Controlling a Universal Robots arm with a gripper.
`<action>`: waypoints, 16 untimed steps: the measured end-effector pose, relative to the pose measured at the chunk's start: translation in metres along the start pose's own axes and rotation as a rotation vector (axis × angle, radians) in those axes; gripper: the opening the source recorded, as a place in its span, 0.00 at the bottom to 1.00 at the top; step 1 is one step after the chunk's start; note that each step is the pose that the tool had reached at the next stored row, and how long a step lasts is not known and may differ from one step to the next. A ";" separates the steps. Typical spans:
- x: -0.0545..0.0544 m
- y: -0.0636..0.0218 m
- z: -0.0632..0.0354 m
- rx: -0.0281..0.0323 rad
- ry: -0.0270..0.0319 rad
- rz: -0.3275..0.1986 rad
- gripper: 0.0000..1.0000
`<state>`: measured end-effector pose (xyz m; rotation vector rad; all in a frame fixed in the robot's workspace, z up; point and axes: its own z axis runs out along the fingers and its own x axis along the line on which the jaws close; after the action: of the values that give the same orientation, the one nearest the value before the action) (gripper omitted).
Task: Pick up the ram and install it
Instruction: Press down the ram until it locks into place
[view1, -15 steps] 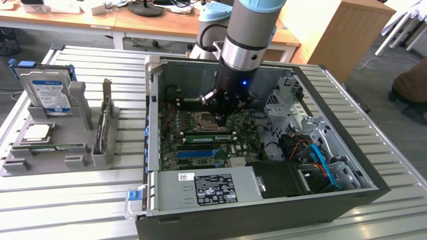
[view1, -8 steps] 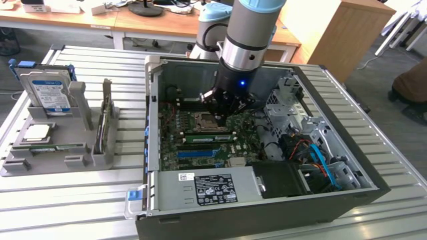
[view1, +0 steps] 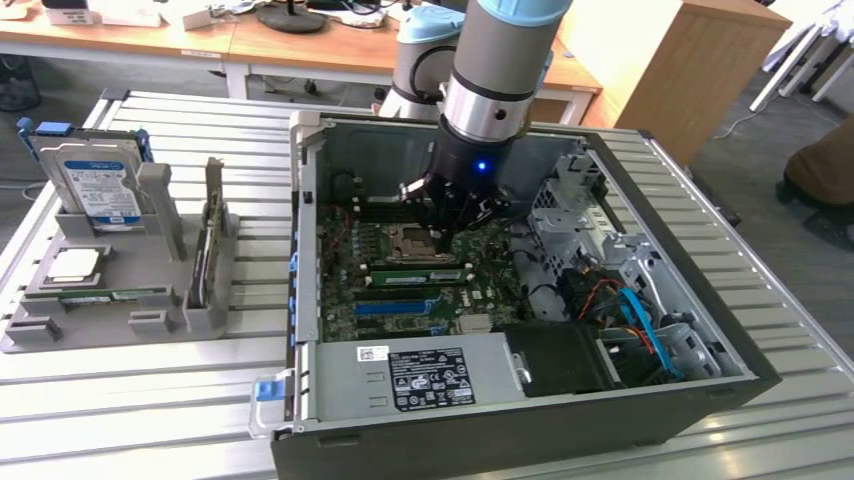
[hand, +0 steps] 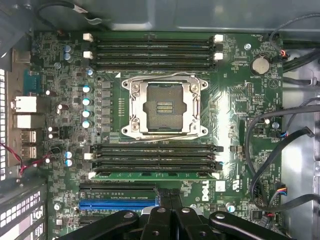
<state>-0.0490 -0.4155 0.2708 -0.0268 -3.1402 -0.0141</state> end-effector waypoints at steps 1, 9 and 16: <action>0.000 0.0000 0.0000 0.0000 0.0002 0.000 0.11; 0.000 0.0000 0.0000 0.0000 0.0005 -0.005 0.11; 0.000 0.0000 0.0000 0.0000 0.0007 -0.022 0.11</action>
<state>-0.0493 -0.4155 0.2708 0.0084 -3.1397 -0.0140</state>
